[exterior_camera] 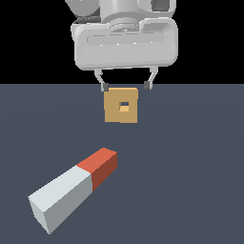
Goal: Insert the peg into the horizontal hole in a box.
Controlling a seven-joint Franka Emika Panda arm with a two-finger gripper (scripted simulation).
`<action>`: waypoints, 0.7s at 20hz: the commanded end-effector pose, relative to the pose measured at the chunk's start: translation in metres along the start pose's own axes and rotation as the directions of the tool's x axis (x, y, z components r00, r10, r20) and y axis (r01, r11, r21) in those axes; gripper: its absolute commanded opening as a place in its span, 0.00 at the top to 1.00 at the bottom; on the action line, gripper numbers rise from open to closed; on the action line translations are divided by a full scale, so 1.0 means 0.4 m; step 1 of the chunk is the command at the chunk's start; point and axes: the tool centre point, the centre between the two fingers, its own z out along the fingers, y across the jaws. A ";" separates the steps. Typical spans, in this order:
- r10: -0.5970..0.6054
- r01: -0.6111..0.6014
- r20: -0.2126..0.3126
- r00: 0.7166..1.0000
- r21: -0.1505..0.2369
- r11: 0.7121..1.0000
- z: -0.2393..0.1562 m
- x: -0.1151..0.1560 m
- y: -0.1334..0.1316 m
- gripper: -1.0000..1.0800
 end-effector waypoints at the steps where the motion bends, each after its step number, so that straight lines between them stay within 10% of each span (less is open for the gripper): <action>1: 0.000 0.000 0.000 1.000 0.000 1.000 0.000 0.000 0.000 0.04; 14: 0.225 -0.225 0.005 0.974 0.018 0.974 0.116 -0.154 -0.090 0.04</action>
